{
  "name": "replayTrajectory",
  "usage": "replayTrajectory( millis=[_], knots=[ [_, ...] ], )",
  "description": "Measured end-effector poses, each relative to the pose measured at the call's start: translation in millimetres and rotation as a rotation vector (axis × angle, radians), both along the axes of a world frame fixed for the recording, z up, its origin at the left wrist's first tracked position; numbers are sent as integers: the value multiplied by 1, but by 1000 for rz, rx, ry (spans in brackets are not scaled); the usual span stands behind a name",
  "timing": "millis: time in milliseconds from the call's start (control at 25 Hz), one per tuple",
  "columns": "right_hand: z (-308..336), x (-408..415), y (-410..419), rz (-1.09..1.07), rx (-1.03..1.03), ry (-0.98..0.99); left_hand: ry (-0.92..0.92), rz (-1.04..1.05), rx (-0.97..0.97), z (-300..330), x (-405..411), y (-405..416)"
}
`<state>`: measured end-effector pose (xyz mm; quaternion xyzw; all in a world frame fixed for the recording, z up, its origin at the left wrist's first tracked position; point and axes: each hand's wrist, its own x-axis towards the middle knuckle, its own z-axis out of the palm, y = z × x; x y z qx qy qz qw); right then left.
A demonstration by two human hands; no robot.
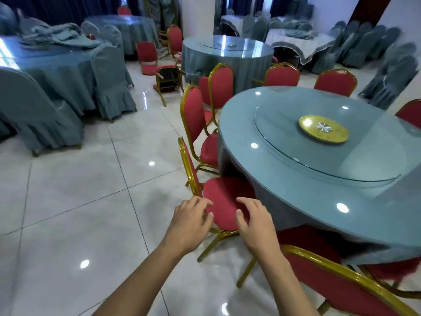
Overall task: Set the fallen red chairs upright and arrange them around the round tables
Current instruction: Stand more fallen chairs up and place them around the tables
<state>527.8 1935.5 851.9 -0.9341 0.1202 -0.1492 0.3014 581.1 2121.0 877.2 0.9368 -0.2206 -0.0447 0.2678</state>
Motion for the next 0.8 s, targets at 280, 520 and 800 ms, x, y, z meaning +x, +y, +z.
replayTrajectory(
  millis=[280, 520, 800],
  knots=[
    [12, 147, 119, 64, 24, 14, -6, 13, -24, 18, 133, 113],
    [9, 272, 179, 147, 35, 21, 12, 128, -43, 10, 243, 180],
    [-11, 470, 224, 202, 94, 74, 12, 202, 1, -11, 423, 222]
  ],
)
